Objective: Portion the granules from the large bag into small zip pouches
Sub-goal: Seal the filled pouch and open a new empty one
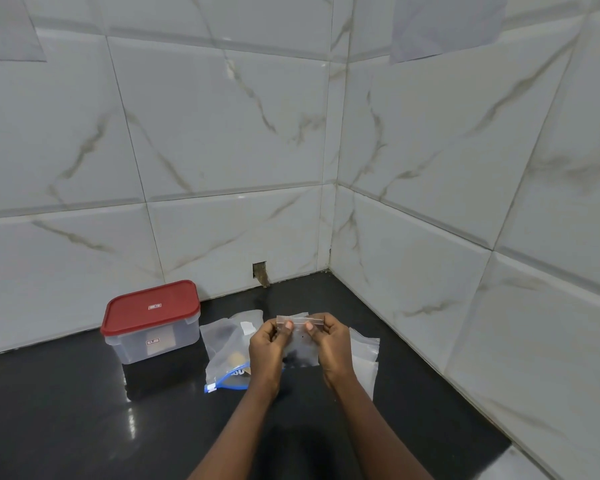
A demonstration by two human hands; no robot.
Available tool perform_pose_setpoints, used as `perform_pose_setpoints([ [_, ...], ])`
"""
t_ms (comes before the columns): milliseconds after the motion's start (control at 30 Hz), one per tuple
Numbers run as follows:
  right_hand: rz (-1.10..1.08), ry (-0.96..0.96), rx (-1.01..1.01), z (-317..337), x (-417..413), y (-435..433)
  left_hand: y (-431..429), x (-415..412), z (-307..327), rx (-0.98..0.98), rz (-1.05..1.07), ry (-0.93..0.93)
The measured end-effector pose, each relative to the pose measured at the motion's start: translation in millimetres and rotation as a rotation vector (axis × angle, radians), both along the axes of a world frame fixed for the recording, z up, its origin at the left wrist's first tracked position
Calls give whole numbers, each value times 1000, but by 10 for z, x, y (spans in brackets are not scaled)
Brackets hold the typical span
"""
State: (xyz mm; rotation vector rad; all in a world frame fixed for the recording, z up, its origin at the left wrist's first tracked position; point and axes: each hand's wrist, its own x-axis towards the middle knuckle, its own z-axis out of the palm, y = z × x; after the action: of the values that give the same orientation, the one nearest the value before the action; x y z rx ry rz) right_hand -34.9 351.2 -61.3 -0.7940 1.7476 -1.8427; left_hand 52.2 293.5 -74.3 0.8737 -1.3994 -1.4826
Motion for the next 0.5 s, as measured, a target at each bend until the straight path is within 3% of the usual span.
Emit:
perform_pose_setpoints([
  [233,53,-33,-20,-26,-5,92,34,-66,-37,18,-21,-70],
  [500,-33,-45,53,-138,-190,230,99,-231,-106,-15,-102,-192],
])
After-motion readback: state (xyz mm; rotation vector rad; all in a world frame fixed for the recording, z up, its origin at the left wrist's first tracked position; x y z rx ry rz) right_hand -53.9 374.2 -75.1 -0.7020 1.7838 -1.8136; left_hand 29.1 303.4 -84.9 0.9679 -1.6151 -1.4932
